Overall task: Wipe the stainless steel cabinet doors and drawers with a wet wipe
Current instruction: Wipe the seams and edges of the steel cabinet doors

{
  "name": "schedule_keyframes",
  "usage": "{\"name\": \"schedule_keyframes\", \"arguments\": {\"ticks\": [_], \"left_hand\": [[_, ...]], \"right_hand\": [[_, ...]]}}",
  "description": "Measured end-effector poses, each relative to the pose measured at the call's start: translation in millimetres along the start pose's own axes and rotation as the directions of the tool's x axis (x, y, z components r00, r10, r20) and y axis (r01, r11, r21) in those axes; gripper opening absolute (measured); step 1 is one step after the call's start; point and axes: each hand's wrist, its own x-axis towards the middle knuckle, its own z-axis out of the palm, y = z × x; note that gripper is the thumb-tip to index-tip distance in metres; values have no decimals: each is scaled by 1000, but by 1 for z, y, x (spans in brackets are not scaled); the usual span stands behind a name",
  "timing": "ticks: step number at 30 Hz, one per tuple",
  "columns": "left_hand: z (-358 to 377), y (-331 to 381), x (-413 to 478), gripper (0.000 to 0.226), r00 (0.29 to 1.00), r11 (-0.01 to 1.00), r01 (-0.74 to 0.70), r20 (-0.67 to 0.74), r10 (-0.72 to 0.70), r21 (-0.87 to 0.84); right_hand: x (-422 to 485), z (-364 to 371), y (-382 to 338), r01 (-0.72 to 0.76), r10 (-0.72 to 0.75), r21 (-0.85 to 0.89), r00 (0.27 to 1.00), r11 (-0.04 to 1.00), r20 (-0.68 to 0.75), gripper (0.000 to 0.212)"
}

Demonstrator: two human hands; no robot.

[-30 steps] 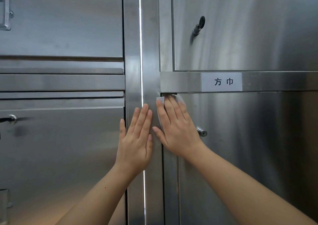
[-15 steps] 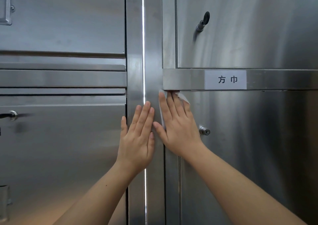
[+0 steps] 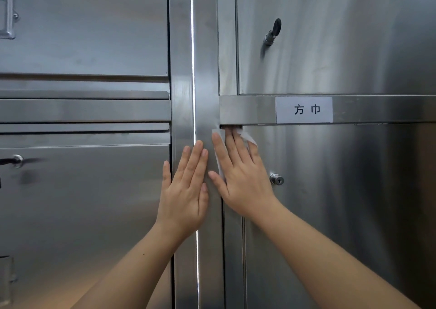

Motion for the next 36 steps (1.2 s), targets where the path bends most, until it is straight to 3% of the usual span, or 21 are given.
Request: {"name": "schedule_keyframes", "arguments": {"ticks": [5,21,26,36], "left_hand": [[0,-1,-6,57,1000,1000,-4,9,4,-9],[4,-3,-7,58,1000,999,-15,-8,15,-43],[4,-3,-7,57,1000,999,-6,-1,6,-35],[1,-1,-8,56,1000,994,-7,-8,8,105]], "right_hand": [[-24,7,-6,37,-36,32,999,999,-23,61],[8,-2,14,180,-188,-123,980,976,-60,62],[8,2,12,154,-153,-9,981,988,-117,62],[-17,10,-6,-38,39,40,999,999,-29,65]]}}
